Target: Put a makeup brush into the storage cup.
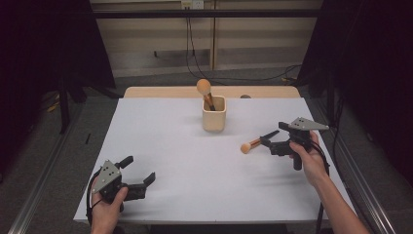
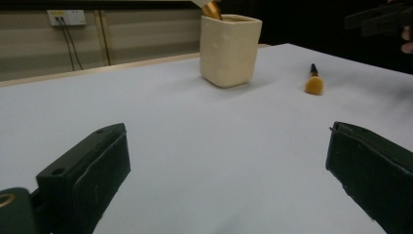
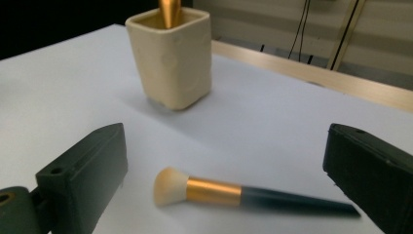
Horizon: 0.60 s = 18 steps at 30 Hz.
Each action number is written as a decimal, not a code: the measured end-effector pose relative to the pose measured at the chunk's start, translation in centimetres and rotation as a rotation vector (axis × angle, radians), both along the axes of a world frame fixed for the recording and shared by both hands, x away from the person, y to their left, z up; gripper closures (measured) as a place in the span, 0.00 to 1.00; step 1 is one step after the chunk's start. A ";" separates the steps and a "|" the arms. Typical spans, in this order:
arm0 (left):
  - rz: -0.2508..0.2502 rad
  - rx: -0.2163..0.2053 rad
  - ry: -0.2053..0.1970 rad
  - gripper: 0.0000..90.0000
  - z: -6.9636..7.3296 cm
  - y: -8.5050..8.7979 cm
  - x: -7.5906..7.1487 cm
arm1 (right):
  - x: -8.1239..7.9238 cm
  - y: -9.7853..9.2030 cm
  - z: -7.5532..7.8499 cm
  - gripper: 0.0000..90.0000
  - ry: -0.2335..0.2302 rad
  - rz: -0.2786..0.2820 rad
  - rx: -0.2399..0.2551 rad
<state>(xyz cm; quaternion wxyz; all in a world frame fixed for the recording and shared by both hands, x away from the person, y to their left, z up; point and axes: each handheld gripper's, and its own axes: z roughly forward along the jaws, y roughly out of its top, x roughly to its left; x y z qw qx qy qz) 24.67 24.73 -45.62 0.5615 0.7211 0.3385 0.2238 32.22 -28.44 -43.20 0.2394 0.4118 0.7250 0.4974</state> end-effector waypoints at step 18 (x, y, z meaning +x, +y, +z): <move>0.017 0.001 -0.003 0.03 0.0 0.3 0.1 | 4.5 1.4 2.0 0.01 0.104 0.038 -0.139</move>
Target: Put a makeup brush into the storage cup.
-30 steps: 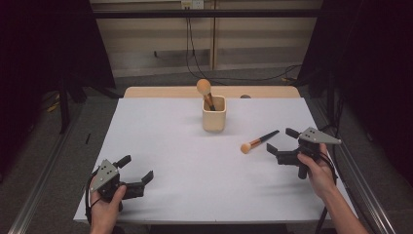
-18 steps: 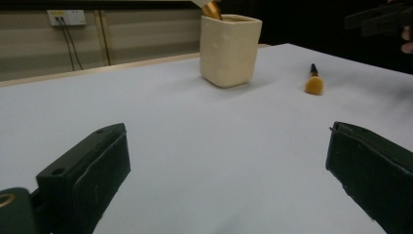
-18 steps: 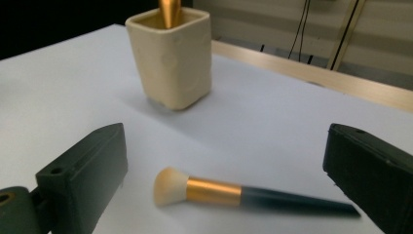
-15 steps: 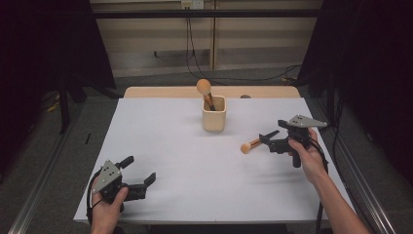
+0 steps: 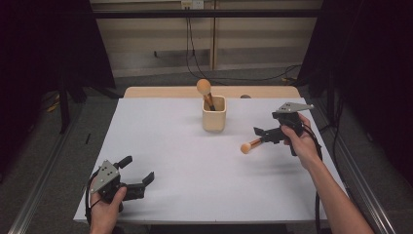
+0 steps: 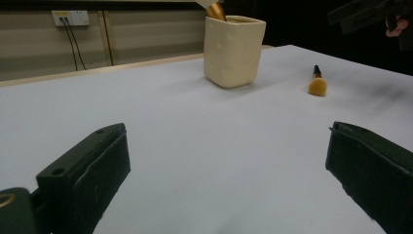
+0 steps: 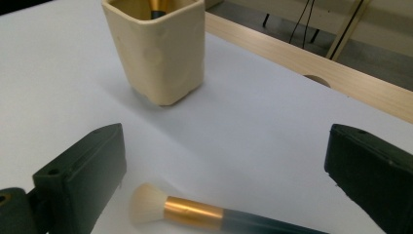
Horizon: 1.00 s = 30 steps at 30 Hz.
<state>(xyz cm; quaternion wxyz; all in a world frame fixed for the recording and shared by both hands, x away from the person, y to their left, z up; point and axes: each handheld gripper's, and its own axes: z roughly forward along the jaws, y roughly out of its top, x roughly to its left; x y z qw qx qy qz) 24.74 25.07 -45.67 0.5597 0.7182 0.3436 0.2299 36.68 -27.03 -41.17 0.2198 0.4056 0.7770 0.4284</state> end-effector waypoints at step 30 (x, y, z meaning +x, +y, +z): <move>0.009 0.009 0.000 0.03 -0.1 0.2 0.1 | 3.5 -1.0 1.1 0.03 0.442 0.185 -0.351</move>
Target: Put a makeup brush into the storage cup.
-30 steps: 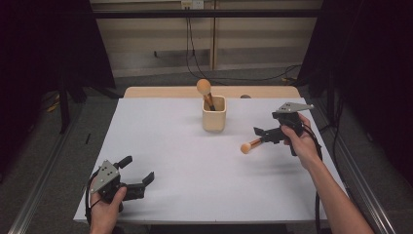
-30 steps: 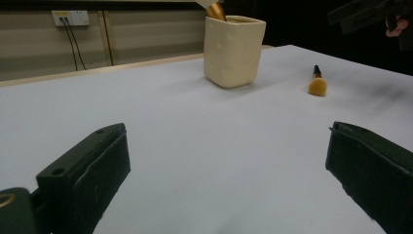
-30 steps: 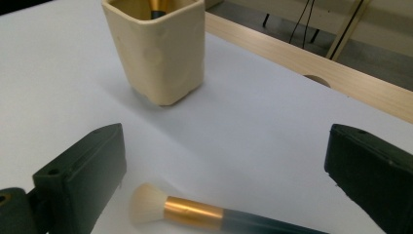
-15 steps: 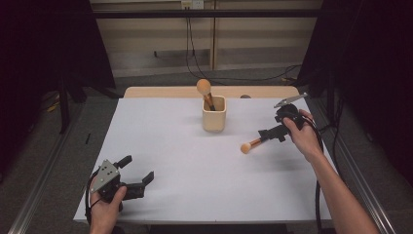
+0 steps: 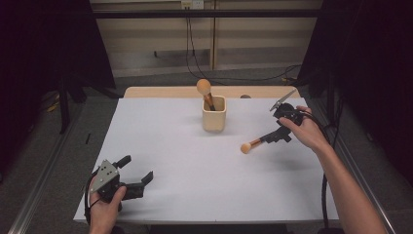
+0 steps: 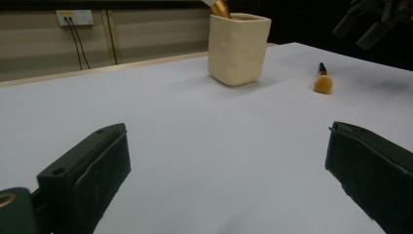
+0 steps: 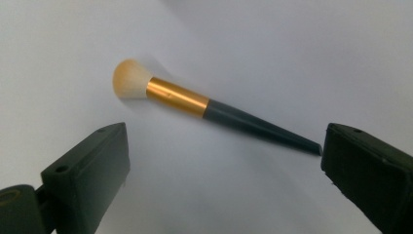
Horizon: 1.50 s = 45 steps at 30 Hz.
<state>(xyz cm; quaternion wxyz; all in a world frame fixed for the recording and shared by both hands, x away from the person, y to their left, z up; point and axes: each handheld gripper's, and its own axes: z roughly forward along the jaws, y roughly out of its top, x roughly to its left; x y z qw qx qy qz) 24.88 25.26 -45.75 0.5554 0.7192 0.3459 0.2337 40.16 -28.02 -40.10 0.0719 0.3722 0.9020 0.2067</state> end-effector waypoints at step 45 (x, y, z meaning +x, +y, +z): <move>0.005 0.017 0.007 0.03 -0.1 0.0 0.1 | 3.1 6.4 -4.1 0.22 0.111 0.450 -0.326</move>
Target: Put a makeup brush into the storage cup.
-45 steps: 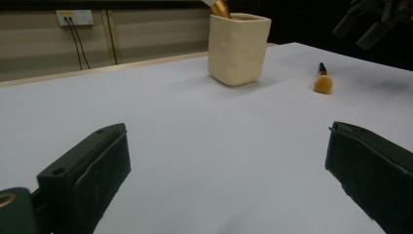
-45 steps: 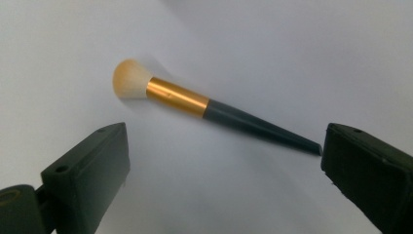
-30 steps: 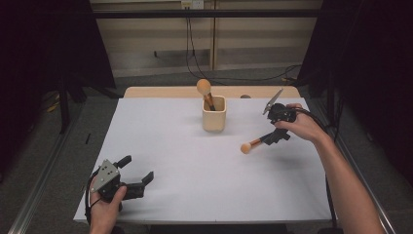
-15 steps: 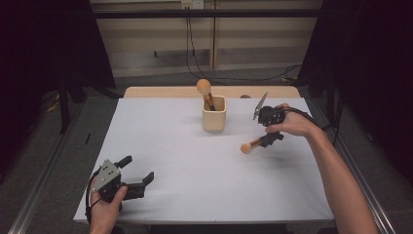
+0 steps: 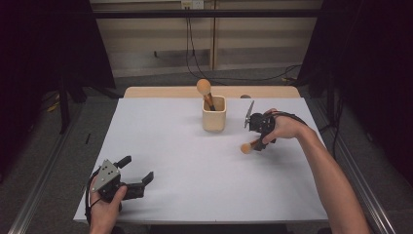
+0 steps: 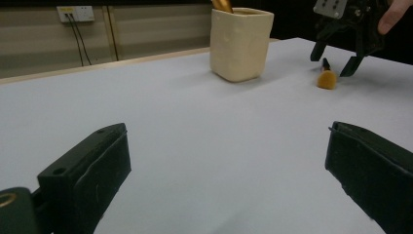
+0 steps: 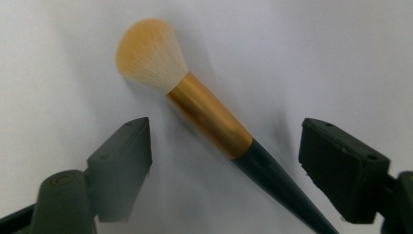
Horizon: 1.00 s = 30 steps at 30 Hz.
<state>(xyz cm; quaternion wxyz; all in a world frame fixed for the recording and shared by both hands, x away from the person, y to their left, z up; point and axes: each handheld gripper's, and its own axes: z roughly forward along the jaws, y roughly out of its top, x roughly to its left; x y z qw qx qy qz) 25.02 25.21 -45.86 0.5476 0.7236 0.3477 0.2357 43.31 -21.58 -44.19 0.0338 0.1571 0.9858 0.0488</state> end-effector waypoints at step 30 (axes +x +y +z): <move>-0.018 0.000 0.003 0.03 0.0 -0.2 0.0 | 0.3 0.5 -1.0 0.62 0.082 0.007 0.006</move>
